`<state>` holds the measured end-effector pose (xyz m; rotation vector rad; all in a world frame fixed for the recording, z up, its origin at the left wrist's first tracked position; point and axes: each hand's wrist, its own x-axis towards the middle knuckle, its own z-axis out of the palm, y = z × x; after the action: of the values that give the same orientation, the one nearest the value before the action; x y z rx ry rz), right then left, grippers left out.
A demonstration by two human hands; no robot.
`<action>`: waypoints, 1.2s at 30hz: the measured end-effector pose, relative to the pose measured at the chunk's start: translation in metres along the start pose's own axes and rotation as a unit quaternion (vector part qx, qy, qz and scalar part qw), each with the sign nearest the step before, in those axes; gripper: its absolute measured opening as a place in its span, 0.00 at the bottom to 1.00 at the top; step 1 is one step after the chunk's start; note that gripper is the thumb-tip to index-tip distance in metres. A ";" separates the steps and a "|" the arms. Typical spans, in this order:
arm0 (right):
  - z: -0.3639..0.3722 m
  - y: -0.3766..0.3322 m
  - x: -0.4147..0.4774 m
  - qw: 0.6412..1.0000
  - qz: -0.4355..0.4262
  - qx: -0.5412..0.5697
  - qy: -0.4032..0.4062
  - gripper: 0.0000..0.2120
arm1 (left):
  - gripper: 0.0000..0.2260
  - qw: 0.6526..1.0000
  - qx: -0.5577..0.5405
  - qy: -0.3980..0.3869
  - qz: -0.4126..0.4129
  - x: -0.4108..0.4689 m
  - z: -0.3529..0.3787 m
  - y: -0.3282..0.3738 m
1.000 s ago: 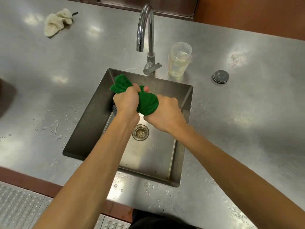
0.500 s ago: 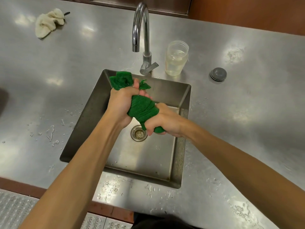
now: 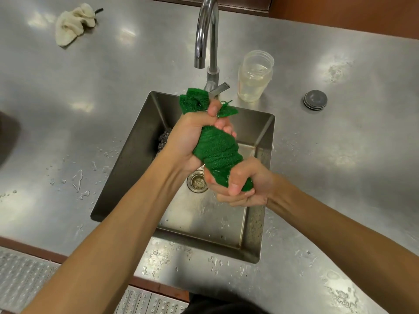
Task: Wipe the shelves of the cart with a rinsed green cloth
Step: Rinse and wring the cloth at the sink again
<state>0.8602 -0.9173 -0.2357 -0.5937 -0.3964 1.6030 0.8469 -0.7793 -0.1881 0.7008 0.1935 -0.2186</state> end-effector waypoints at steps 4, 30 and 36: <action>0.000 0.005 0.000 0.999 -0.001 -0.002 0.037 0.18 | 0.17 1.000 -0.007 0.016 -0.016 0.002 -0.005 -0.003; 0.060 0.061 -0.150 0.790 -0.230 -0.168 0.543 0.27 | 0.09 0.934 0.328 0.138 -0.033 -0.014 0.062 -0.072; 0.095 0.107 -0.236 0.721 -0.275 -0.179 0.611 0.23 | 0.10 0.899 0.432 0.074 0.021 -0.034 0.115 -0.128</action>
<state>0.7291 -1.1556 -0.1877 -1.5131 0.1509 0.3106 0.7924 -0.9447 -0.1726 1.6109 0.2250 -0.2072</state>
